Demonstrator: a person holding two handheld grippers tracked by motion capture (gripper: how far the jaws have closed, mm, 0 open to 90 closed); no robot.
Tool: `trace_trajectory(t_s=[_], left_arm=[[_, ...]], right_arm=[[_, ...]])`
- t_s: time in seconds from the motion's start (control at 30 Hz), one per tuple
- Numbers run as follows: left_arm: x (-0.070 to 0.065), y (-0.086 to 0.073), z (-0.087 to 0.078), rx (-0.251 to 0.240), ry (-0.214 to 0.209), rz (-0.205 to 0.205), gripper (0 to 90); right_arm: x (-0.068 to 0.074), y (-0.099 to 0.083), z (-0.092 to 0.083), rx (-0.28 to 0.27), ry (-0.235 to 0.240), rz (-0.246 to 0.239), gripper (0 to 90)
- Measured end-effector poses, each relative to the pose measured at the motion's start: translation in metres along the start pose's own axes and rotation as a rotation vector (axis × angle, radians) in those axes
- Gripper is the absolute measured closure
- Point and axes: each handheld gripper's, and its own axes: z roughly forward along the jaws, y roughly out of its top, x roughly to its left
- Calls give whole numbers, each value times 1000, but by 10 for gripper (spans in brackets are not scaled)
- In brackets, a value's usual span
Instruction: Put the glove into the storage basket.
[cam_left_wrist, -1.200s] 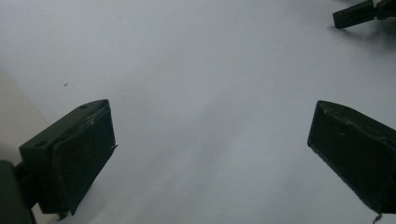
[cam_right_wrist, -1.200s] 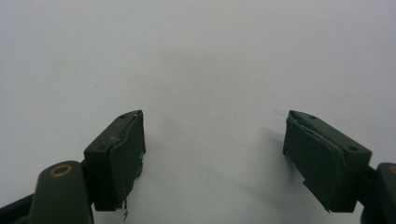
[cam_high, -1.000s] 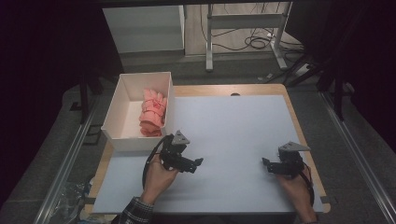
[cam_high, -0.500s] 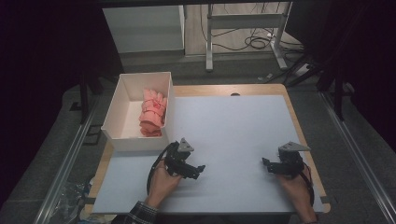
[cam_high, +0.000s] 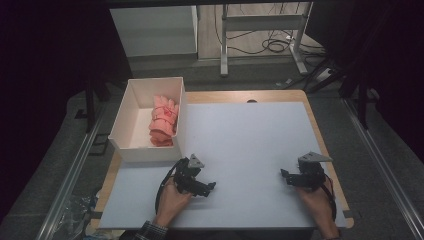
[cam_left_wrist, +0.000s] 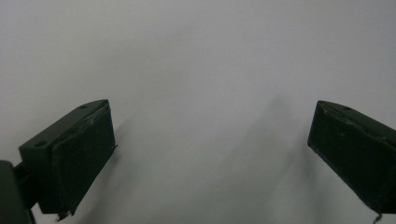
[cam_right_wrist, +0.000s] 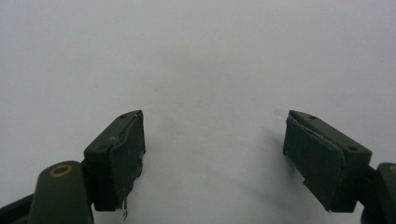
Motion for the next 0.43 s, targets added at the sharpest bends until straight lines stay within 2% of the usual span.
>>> trace_trajectory(t_s=[0.2, 0.33, 0.37, 0.43], left_arm=[[-3, -5, 3, -9, 27, 37, 0], [-3, -5, 3, -10, 26, 36, 0], [-3, -5, 3, -10, 29, 49, 0], [-3, -5, 3, -9, 30, 50, 0]], right_arm=[[0, 0, 0, 0, 0, 0, 211], [0, 0, 0, 0, -1, 0, 212], [0, 0, 0, 0, 0, 0, 211], [0, 0, 0, 0, 0, 0, 211]])
